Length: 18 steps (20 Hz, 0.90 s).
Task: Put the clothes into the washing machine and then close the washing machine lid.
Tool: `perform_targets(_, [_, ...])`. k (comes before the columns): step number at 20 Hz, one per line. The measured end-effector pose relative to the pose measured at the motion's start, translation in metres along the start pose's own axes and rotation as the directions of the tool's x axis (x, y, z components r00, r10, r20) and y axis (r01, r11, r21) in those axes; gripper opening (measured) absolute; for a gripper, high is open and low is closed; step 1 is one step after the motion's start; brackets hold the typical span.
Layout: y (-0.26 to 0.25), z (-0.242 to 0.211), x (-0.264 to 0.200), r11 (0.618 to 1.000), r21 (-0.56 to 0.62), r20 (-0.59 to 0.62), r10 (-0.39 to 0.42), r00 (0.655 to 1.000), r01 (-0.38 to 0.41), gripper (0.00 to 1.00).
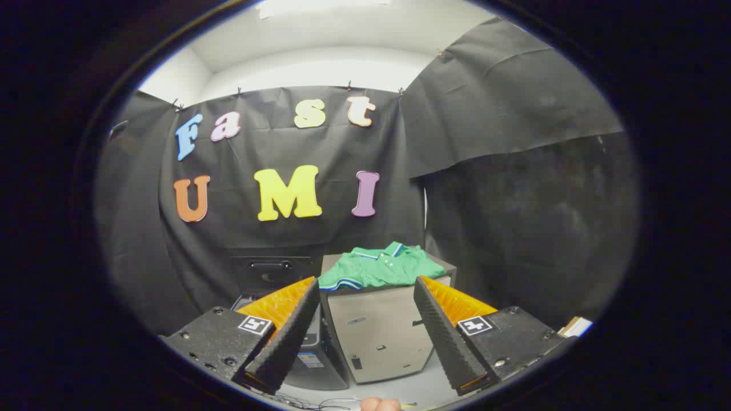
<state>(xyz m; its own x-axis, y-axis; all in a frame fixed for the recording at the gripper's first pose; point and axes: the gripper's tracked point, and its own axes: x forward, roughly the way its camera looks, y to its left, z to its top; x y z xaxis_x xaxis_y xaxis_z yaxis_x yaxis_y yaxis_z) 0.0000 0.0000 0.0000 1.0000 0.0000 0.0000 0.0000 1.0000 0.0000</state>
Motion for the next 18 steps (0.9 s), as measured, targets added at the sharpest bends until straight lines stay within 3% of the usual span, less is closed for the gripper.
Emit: perform_targets(18, [0.013,0.006,-0.008,0.999,-0.049,0.017,0.008,1.000,-0.007,1.00])
